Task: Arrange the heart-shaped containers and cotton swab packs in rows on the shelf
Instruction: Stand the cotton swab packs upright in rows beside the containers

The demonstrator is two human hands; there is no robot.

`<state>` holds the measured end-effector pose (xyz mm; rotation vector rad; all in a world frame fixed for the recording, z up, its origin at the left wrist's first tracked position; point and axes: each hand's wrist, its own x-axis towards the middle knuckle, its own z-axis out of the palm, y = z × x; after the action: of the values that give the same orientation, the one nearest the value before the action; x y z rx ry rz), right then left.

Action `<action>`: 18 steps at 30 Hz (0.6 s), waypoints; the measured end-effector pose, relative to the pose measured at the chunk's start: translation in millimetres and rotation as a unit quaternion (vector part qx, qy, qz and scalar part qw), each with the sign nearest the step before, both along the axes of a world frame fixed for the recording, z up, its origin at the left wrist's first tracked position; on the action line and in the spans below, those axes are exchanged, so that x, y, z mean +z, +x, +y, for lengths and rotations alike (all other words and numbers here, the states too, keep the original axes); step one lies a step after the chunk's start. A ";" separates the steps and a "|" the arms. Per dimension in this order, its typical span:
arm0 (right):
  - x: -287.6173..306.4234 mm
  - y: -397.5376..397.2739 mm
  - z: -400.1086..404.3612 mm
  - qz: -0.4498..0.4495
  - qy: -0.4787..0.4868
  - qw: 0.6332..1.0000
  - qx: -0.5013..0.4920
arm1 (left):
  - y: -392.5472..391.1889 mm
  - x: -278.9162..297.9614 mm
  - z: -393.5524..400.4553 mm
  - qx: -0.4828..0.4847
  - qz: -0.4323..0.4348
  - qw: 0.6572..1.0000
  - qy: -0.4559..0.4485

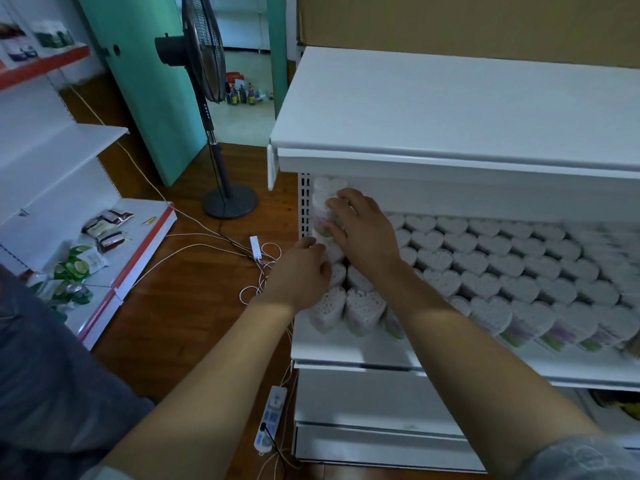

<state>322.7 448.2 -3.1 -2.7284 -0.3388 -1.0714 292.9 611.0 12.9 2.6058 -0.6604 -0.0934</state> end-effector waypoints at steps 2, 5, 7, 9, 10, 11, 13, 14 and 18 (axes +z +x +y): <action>0.3 1.0 0.6 0.003 -0.007 1.000 -0.003 | -0.3 -0.2 0.3 -0.002 0.000 1.000 -0.002; -0.7 -1.2 0.5 -0.005 -0.019 1.000 -0.007 | -1.0 -0.6 1.1 0.004 -0.001 1.000 -0.012; -1.9 -3.0 0.2 -0.007 -0.020 1.000 -0.011 | -1.4 -0.8 1.7 0.009 -0.005 1.000 -0.015; -2.4 -5.1 -0.4 -0.008 -0.020 1.000 -0.015 | -0.4 -2.4 2.7 0.015 -0.016 1.000 -0.019; -2.0 -6.8 -1.3 -0.010 -0.019 1.000 -0.017 | 0.3 -3.2 2.9 0.021 -0.024 0.999 -0.022; -1.0 -9.0 -2.7 -0.010 -0.017 1.000 -0.019 | 1.0 -4.1 2.8 0.028 -0.034 0.999 -0.024; 3.1 -16.1 -8.1 -0.004 -0.004 1.000 -0.028 | 0.7 -3.4 0.6 0.046 -0.053 0.997 -0.031; 5.0 -21.1 -11.9 0.002 0.003 0.999 -0.037 | -0.4 -1.2 -1.5 0.057 -0.063 0.996 -0.037; 12.3 -47.5 -35.8 0.040 0.005 0.995 -0.093 | -8.0 11.2 -21.2 0.084 -0.139 0.984 -0.072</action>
<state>275.2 412.4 9.2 -2.8297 -0.0679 -0.9982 284.9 589.8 24.1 2.5435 -0.5144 0.3637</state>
